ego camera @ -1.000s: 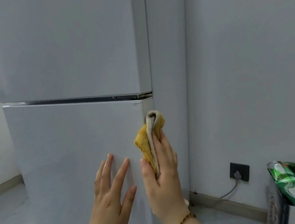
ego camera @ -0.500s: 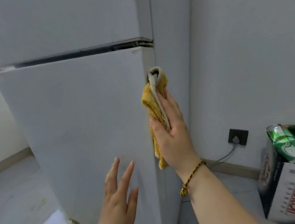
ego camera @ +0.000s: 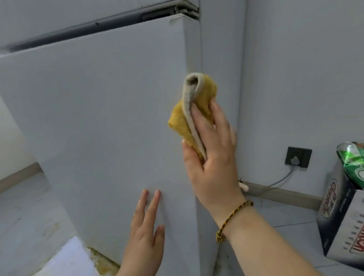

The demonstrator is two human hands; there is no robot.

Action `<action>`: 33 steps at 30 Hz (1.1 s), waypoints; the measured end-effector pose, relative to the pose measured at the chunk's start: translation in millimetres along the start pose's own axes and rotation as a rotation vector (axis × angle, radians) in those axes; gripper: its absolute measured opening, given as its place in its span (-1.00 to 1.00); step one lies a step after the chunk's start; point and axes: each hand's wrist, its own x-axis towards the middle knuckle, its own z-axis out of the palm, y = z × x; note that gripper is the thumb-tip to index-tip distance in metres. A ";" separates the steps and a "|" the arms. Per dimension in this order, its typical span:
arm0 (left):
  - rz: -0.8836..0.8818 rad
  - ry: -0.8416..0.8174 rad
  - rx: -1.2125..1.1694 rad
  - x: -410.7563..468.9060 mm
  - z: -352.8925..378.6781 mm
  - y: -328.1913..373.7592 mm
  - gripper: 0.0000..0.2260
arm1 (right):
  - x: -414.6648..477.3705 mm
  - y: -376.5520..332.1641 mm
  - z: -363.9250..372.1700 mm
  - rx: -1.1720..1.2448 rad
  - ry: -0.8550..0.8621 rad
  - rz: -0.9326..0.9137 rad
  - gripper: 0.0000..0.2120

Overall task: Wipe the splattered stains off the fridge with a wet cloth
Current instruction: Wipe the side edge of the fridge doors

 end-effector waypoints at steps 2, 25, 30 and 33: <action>-0.018 -0.010 -0.010 0.7 -3.7 -1.5 -0.47 | 2.3 4.2 11.4 -0.261 0.085 -0.162 -0.47; -0.019 -0.012 -0.060 -16.5 25.4 -22.9 -0.41 | -126.1 41.5 32.8 -0.287 -0.018 0.015 -0.38; -0.053 -0.060 -0.057 -28.7 39.6 -33.1 -0.39 | -225.2 46.6 49.1 -0.196 -0.079 0.355 -0.27; -0.074 -0.046 -0.067 -27.9 42.3 -30.8 -0.37 | -205.2 42.4 44.2 0.019 -0.003 0.517 -0.41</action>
